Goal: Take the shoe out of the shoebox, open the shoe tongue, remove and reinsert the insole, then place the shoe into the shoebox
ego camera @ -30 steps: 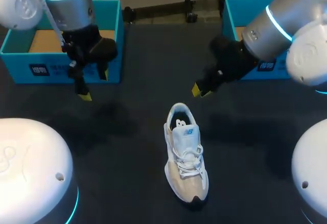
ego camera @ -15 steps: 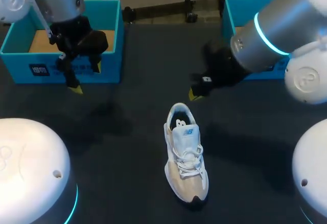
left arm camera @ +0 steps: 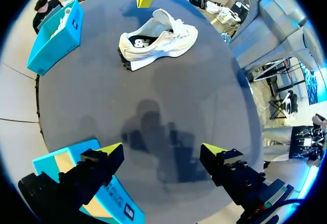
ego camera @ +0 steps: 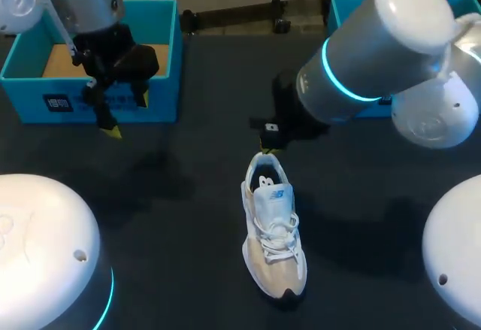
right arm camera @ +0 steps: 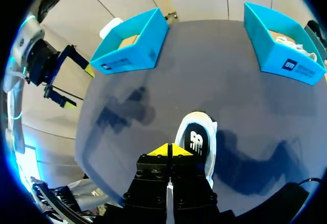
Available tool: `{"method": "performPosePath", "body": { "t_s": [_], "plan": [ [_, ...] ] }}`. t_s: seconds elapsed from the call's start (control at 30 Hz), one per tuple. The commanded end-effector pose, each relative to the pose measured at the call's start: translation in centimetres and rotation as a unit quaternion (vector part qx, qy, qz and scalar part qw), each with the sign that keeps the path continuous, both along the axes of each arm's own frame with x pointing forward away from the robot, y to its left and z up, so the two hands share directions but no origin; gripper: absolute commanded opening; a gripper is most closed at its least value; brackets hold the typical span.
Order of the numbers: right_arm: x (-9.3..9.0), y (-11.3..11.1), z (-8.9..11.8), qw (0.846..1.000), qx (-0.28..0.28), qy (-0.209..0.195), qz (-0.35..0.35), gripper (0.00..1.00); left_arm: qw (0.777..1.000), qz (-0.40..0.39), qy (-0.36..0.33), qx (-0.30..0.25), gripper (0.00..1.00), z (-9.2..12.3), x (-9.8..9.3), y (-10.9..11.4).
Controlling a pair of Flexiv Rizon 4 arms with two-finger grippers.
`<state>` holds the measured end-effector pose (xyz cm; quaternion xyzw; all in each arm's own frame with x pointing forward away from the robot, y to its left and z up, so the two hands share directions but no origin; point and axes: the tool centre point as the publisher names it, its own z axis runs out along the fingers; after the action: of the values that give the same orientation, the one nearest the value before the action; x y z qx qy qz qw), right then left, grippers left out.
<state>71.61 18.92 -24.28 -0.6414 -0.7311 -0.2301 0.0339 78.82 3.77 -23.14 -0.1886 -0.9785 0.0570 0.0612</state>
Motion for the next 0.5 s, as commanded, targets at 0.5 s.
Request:
{"method": "performPosePath", "body": {
  "t_s": [0.5],
  "plan": [
    [-0.7,2.1,-1.6,0.998,-0.06,-0.029,-0.023,0.0,0.991,-0.126,-0.041,0.014,1.0,1.0,4.1,5.3]
  ]
}}
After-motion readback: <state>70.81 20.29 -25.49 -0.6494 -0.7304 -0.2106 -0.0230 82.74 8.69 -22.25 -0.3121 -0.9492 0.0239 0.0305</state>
